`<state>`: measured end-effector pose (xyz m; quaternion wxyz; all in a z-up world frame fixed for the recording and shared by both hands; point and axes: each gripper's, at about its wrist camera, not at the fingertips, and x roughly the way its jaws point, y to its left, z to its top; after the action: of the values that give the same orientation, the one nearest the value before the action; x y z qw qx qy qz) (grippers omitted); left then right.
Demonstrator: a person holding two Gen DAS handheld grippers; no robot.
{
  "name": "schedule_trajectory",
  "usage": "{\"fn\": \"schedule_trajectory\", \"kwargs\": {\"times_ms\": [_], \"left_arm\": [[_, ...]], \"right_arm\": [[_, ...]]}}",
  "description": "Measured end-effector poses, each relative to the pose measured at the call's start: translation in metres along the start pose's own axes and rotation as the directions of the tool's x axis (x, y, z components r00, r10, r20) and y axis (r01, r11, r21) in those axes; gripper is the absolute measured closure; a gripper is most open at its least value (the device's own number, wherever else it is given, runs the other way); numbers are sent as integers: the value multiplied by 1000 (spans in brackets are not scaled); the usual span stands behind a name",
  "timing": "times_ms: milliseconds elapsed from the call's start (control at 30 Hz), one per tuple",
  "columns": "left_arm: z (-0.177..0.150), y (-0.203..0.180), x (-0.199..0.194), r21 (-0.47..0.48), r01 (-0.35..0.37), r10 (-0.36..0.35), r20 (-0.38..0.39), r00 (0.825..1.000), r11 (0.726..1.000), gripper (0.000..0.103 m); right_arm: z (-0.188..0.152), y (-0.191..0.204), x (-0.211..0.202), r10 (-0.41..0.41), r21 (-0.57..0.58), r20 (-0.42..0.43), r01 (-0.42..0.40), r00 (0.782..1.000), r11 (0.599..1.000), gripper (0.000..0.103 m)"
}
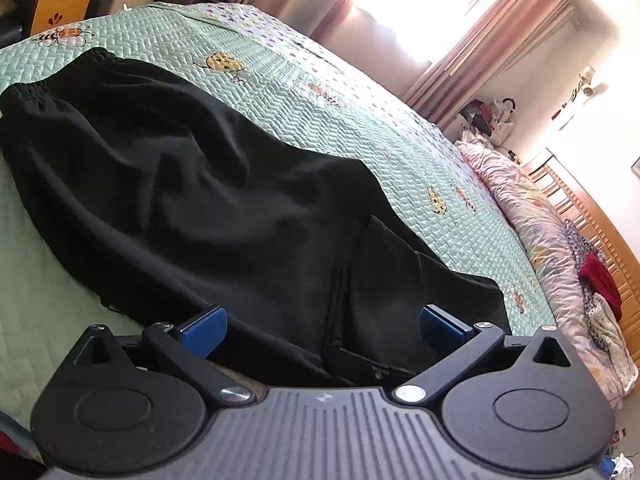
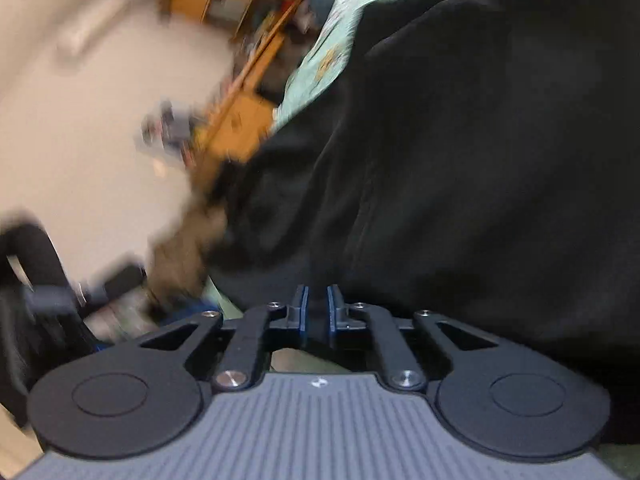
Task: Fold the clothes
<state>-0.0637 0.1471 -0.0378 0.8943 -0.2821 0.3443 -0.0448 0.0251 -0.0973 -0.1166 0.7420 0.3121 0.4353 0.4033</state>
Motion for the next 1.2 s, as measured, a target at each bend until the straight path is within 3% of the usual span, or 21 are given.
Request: {"fn": "schedule_trajectory", "kwargs": {"times_ms": [67,167,267,333,433,500,567,600,667,733,833,933,1100,1200], "left_arm": [[3,-6,3,9,3,-3,-2,1000,1000,1],[9,-22,10,44,27,-27,-2,1000,999,1],[14,-46,24,107,66,-64,-19,998,992,1],[15,-65,38,157,105,-100,-40,994,982,1],[11,-94,66,237,182,-162,-99,982,954,1],[1,-97,91,249,161,-124,-158,980,955,1],[-10,-91,117,248,118,-62,-220,973,961,4],[-13,-86,119,248,116,-62,-219,974,962,10],[-20,-74,121,250,120,-68,-207,976,961,10],[-22,-67,122,255,121,-68,-206,976,959,15],[-21,-67,122,266,118,-60,-216,975,957,17],[-20,-66,123,271,121,-63,-216,974,955,17],[-23,-73,120,316,114,-48,-210,977,942,17],[-23,-70,119,320,120,-53,-208,977,940,17]], "right_arm": [[-1,11,-10,28,-28,19,-27,999,999,75],[-4,22,-40,59,-81,78,-52,995,995,69],[-12,19,-85,12,-119,192,11,981,993,68],[-12,8,-122,-20,-72,310,44,951,996,67],[-7,-5,-172,-96,3,469,107,878,994,54],[-2,-9,-191,-171,49,536,172,827,984,47],[0,-17,-193,-197,78,544,184,816,980,44],[1,-22,-186,-202,88,528,183,825,979,43],[-6,-44,-174,-225,132,472,184,852,974,43],[-12,-59,-169,-304,175,418,253,856,952,49],[-6,-47,-172,-308,147,415,270,856,951,49],[17,-30,-181,-248,95,465,230,850,969,49],[82,-45,-169,-197,135,428,154,882,979,49],[115,-82,-157,-266,224,352,196,898,955,50]]}}
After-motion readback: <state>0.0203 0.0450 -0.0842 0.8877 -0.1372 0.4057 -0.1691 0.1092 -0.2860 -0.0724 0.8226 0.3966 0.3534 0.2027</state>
